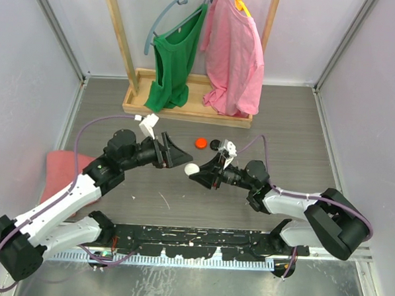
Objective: Insert the wireless bluetooth earbuds into the charging case
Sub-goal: Close the charging case, then place the charging case at the center of the board.
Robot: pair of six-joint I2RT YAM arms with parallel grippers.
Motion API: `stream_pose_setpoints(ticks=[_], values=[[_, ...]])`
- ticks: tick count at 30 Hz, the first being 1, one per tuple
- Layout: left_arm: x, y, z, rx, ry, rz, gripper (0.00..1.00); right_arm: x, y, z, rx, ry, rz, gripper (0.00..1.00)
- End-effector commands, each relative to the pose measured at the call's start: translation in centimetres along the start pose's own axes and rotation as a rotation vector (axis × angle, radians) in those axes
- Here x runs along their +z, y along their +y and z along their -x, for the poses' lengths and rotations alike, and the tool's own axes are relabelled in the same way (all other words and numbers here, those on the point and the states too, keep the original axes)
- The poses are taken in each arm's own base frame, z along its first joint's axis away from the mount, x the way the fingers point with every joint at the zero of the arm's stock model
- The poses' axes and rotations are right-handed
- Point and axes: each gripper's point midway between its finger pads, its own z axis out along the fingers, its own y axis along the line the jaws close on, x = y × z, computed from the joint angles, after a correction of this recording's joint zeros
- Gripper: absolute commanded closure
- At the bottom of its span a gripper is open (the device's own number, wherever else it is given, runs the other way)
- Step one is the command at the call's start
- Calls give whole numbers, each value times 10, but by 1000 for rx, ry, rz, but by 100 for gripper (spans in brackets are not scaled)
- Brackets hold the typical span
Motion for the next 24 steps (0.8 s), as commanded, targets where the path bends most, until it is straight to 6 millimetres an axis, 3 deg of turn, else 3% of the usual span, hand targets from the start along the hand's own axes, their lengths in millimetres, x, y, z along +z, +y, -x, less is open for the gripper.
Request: stream_pose_setpoints(ticks=[1, 6, 9, 14, 18, 24], values=[[-30, 36, 23, 198, -90, 291, 19, -6, -13, 5, -1, 2, -84, 99], [-73, 65, 37, 319, -123, 548, 14, -16, -34, -11, 59, 81, -197, 99], [-100, 71, 45, 390, -140, 663, 13, -26, -49, -18, 106, 114, -276, 99], [-140, 77, 59, 515, -154, 821, 1, -52, -83, -31, 199, 155, -455, 99], [-156, 79, 70, 589, -209, 871, 2, -78, -117, -36, 313, 129, -616, 98], [-163, 89, 72, 617, -281, 891, 2, -106, -160, -42, 493, 32, -800, 96]])
